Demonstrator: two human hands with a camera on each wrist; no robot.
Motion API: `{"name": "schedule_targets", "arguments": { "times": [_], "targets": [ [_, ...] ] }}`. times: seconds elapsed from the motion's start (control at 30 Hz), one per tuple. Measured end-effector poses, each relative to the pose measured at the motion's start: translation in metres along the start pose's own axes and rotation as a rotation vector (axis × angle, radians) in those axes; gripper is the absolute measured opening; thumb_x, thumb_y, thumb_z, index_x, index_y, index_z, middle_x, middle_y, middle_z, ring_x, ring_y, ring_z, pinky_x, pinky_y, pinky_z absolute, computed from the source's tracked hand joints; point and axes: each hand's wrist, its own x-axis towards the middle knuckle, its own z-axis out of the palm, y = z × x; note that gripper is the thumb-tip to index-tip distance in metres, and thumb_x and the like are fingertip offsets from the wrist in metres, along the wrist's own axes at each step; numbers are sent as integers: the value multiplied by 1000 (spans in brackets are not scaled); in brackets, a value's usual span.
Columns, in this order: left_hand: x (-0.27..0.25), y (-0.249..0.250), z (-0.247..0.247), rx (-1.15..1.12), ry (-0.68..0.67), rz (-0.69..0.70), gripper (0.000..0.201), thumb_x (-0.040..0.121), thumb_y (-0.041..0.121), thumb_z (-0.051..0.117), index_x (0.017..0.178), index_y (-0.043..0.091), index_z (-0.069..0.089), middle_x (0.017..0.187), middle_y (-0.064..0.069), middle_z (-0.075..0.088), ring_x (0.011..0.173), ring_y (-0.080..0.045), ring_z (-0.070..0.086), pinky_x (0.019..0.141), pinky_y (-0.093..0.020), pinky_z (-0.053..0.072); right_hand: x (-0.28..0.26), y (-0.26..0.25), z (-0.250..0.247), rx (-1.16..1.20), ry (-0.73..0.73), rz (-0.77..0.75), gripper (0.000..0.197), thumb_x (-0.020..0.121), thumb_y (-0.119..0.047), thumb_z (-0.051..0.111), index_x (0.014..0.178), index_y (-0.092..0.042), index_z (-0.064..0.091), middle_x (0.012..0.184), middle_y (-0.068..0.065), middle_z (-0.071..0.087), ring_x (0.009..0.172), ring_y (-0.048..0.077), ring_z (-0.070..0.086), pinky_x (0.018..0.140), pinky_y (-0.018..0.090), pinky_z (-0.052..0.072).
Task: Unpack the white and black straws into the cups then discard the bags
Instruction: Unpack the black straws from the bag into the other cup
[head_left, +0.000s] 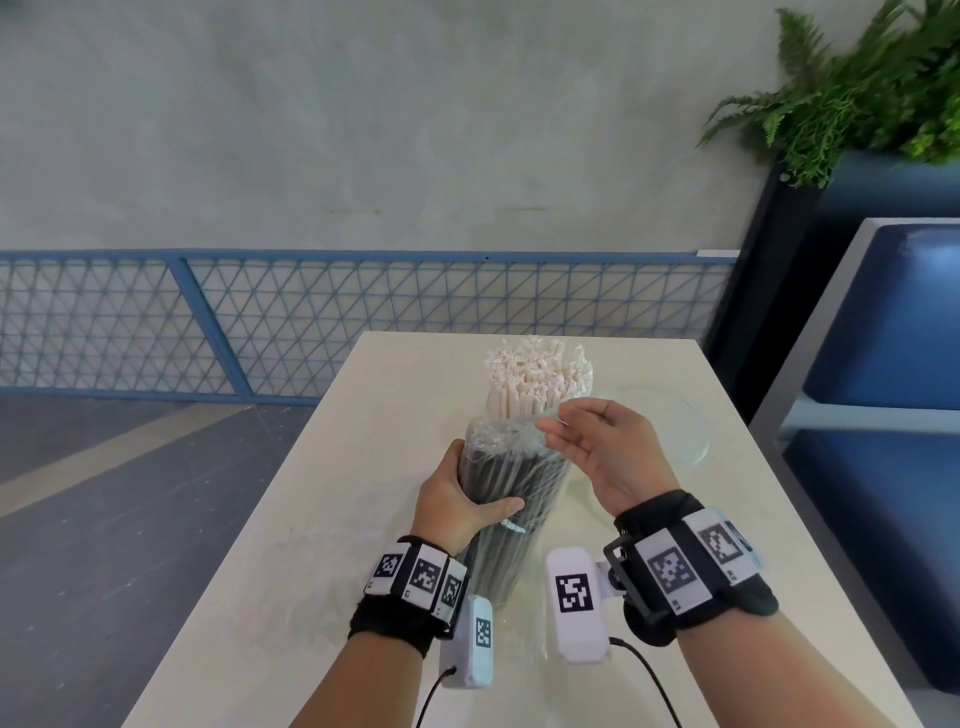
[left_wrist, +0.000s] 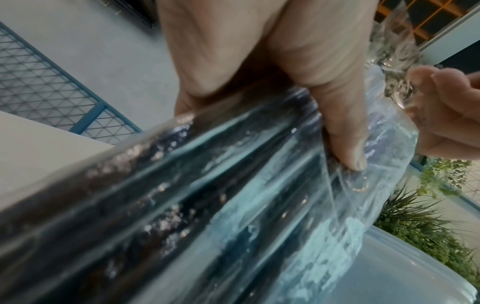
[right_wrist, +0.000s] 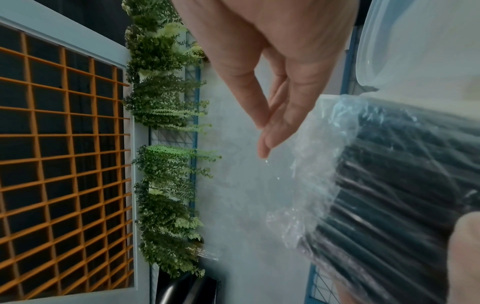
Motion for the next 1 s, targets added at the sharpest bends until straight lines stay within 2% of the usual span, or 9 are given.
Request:
{"name": "schedule_targets", "arguments": {
  "times": [0.17,0.3,0.43,0.57,0.73,0.83,0.93,0.97,1.0],
  "targets": [
    [1,-4,2,27,-18,1,60,57,20,88,102,31,51,93,17,66,80,15,60,69,-5,47,5,-8,-4,52,11,-4,7,90,5,51,88,0,54,77,13,61,64,16,71,66,22,59],
    [3,-6,1,14,-3,-3,63,56,21,88,105,30,50,95,18,65,83,16,59,71,-6,47,6,-12,-6,66,-85,16,8,90,5,51,97,5,56,84,13,65,76,21,72,79,26,58],
    [3,-6,0,26,-8,-5,63,57,21,88,107,26,51,96,16,66,83,16,59,71,-5,47,6,-18,-8,60,-128,30,10,90,4,51,97,8,57,92,16,66,83,24,72,74,22,58],
    [3,-6,-4,14,31,-19,62,56,19,89,97,41,48,95,21,63,82,20,57,69,-2,44,1,-23,-14,-250,-171,9,14,91,-5,54,100,0,63,98,13,71,85,23,72,65,21,57],
    [4,-4,-2,37,15,-27,61,55,21,89,97,40,48,93,21,64,80,20,57,70,-4,45,2,-24,-28,-612,-46,-22,17,93,-12,51,88,-3,65,91,15,72,68,23,72,59,24,55],
    [4,-2,1,49,-9,-23,60,55,23,88,99,35,50,92,19,65,82,17,58,73,-8,48,7,-14,-35,-1016,75,-258,12,91,-14,54,99,-8,60,99,8,69,73,23,70,71,33,54],
    [5,-4,-2,25,12,-32,61,55,21,89,96,40,49,95,19,65,88,9,60,76,-12,48,5,-15,-42,-1096,98,-592,47,81,-12,68,124,-14,48,124,7,50,97,22,61,87,21,41],
    [5,-5,-3,26,20,-34,61,54,21,89,95,42,48,96,19,64,90,6,60,77,-14,48,4,-16,-43,-1149,27,-720,59,74,-17,75,126,-19,47,132,8,42,109,23,55,96,24,38],
    [5,-6,-4,29,21,-36,62,54,20,89,94,43,48,96,19,64,91,4,60,78,-15,48,2,-16,-40,-1299,-52,-830,70,66,-25,80,126,-26,45,138,8,35,122,26,46,104,34,35]
  ]
}}
